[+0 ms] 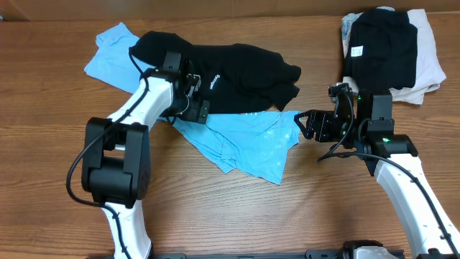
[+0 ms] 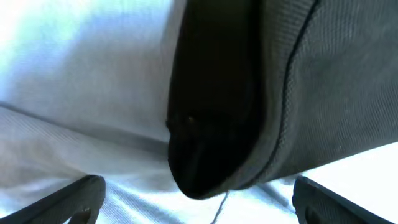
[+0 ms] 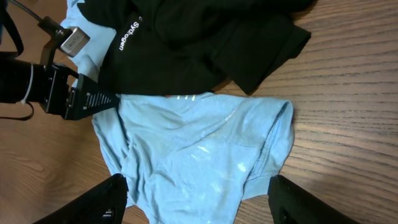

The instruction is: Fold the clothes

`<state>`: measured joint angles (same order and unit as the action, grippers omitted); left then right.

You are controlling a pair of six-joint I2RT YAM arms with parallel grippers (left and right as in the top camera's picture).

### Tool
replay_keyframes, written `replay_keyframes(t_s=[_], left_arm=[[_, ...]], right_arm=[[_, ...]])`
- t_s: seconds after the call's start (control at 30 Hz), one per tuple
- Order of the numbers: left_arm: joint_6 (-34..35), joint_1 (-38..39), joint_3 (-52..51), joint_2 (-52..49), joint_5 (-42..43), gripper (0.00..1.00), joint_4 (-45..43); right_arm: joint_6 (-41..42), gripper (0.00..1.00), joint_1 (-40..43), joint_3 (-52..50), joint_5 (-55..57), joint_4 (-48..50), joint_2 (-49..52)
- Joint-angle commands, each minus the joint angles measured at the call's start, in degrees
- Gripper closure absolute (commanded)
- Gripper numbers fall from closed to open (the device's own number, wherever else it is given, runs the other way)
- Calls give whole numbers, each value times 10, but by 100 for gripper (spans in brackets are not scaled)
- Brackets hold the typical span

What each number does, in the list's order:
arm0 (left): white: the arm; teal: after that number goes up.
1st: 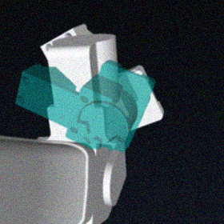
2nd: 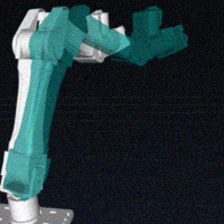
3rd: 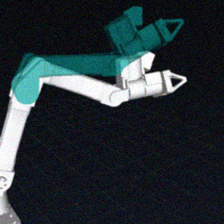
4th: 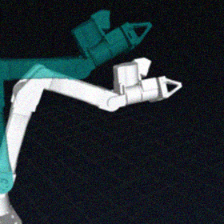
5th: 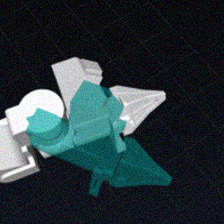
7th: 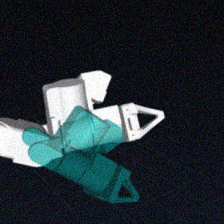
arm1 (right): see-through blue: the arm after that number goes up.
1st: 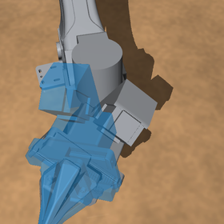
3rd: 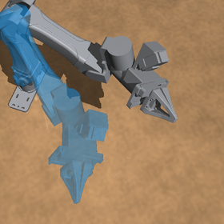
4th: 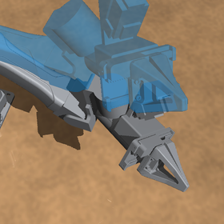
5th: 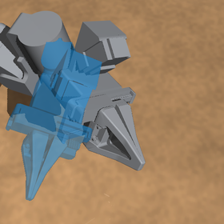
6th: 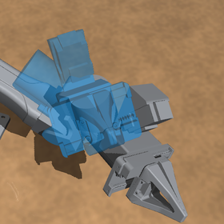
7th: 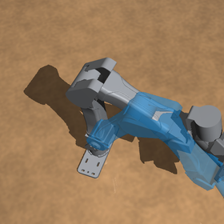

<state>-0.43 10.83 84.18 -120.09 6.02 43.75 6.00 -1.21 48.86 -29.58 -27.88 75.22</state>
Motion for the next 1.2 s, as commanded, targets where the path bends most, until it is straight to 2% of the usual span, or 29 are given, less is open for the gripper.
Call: replay_keyframes(t_s=[0.0,0.17,0.37,0.6,0.7,0.83,1.03,1.17], left_arm=[[-8,-12,-48,-17,-52,0,-30],[-2,-49,-101,-17,-111,0,-53],[-2,-139,-142,-17,-206,0,-85],[-8,-253,-143,-17,-217,0,-122],[-32,-294,-143,-17,-224,0,-149],[-76,-345,-143,-17,-275,0,-191],[-209,-413,-143,-17,-338,0,-257],[-210,-455,-138,-17,-351,0,-278]], right_arm=[[2,24,2,15,2,3,-3],[2,24,2,15,7,3,-3],[2,24,2,15,18,4,-3],[2,24,2,15,17,6,-3],[2,23,2,15,17,6,-3],[2,23,2,15,18,6,-3],[2,23,2,15,37,5,-3],[2,23,2,15,37,3,-3]])
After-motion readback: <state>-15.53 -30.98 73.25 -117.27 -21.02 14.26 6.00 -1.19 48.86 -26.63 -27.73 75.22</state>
